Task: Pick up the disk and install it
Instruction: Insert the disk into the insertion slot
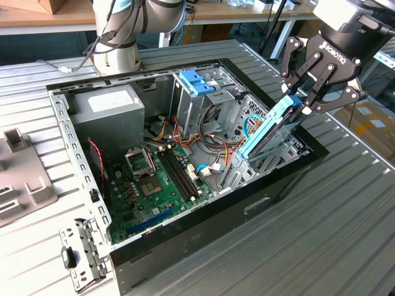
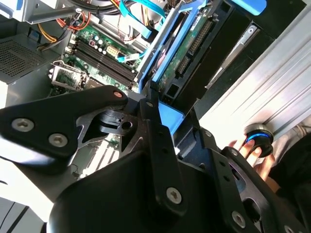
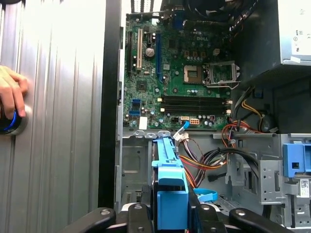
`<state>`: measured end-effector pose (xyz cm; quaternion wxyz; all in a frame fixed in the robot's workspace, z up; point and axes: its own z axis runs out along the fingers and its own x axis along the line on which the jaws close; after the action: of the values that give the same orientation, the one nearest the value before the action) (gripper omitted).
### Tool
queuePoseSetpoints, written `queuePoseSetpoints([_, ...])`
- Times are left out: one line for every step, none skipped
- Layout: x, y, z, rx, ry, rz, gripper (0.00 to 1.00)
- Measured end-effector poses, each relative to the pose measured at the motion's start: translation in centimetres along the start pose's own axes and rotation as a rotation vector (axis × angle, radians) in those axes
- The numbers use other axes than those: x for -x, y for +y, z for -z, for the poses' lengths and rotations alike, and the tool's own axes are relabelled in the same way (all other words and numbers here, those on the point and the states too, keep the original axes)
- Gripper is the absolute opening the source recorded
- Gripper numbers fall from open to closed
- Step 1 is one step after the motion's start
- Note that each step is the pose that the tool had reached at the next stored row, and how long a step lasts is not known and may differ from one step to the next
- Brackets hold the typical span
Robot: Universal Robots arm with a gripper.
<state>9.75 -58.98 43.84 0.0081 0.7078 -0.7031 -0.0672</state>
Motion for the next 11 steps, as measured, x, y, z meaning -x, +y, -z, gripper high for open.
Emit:
queuePoseSetpoints([0.03,0.03,0.31,0.0000,-0.0042,0.000,0.36])
queuePoseSetpoints([0.04,0.04,0.40,0.0000,-0.0066,0.001,0.36])
queuePoseSetpoints([0.04,0.04,0.42,0.0000,-0.0067,0.001,0.36])
queuePoseSetpoints([0.04,0.05,0.43,0.0000,-0.0066,0.001,0.36])
queuePoseSetpoints([0.04,0.05,0.44,0.0000,-0.0073,0.001,0.36])
queuePoseSetpoints([0.04,0.09,0.43,0.0000,-0.0079,0.001,0.36])
queuePoseSetpoints([0.03,0.24,0.41,0.0000,-0.0087,0.001,0.36])
queuePoseSetpoints([0.03,0.38,0.40,-0.0001,-0.0092,0.001,0.36])
queuePoseSetpoints([0.04,0.50,0.40,0.0000,-0.0096,0.001,0.36])
queuePoseSetpoints([0.04,0.73,0.37,-0.0001,-0.0106,0.001,0.36])
queuePoseSetpoints([0.04,0.93,0.35,-0.0001,-0.0113,0.001,0.36])
